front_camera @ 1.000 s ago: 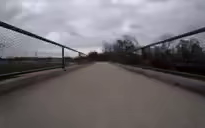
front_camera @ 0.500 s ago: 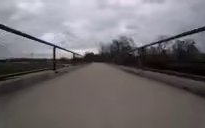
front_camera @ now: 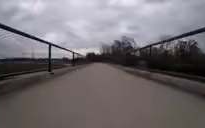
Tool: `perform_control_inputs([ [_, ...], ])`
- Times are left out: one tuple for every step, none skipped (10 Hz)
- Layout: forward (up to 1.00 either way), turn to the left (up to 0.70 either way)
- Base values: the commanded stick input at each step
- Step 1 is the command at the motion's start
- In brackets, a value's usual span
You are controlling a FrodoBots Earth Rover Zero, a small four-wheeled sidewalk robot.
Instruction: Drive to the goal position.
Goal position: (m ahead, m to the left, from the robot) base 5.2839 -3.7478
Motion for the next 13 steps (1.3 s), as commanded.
perform_control_inputs([
  [1.0,0.0],
  [1.0,0.0],
  [1.0,0.0],
  [1.0,0.0],
  [1.0,0.0],
  [1.0,0.0],
  [1.0,0.0],
  [1.0,0.0],
  [1.0,0.0],
  [1.0,0.0],
  [1.0,0.0],
  [1.0,0.0],
  [1.0,0.0],
])
